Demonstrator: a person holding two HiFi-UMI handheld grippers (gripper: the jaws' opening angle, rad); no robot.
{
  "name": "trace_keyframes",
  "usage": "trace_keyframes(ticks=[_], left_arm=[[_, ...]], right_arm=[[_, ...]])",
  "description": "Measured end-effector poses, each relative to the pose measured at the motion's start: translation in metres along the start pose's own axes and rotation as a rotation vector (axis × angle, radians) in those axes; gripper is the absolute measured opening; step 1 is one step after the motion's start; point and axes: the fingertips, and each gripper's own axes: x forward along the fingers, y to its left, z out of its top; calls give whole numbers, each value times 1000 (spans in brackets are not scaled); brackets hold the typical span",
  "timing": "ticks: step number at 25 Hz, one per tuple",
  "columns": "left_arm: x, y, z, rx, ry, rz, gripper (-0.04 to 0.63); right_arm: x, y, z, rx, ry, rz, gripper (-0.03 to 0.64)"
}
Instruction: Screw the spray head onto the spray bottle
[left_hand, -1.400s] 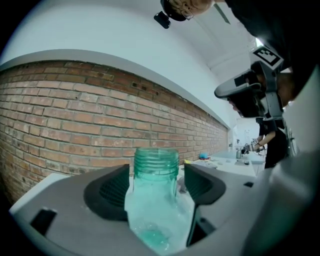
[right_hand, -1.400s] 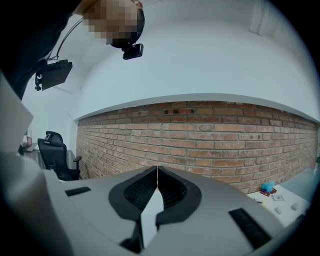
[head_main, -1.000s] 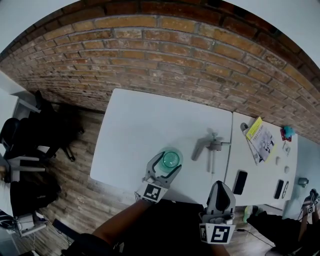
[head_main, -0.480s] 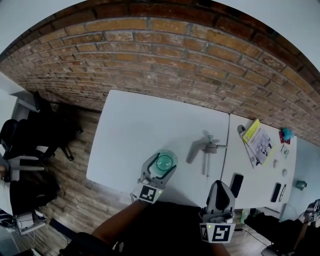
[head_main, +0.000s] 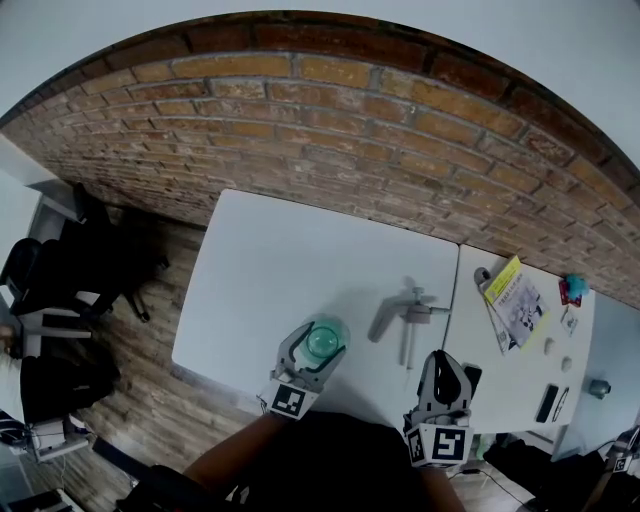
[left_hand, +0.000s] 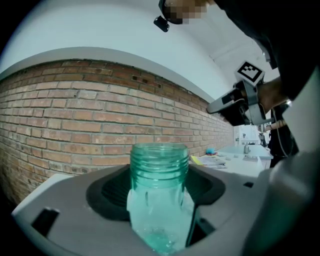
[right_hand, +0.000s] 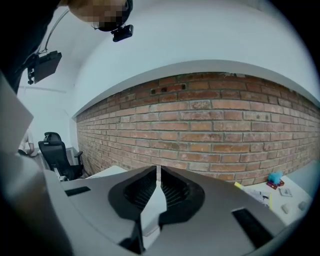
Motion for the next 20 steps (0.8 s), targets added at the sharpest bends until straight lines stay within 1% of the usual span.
trace_keyframes(ticks=[3,6,10,15,20], left_arm=[[2,1,0,4,3,5,322],[4,1,0,-9,6,21,322],[7,1,-1,5,5,27,322],[8,1,-2,16,15,37,319],[8,2,-2,-9,20,56,319]], right_arm=[[15,-9,-14,26,34,8,11],[26,-18,-28,54,77,2,12],[40,-29,-44,77,131,6,55],[59,-41,-58,89,176,-1,58],[78,-47,-82,101,270,13,67]])
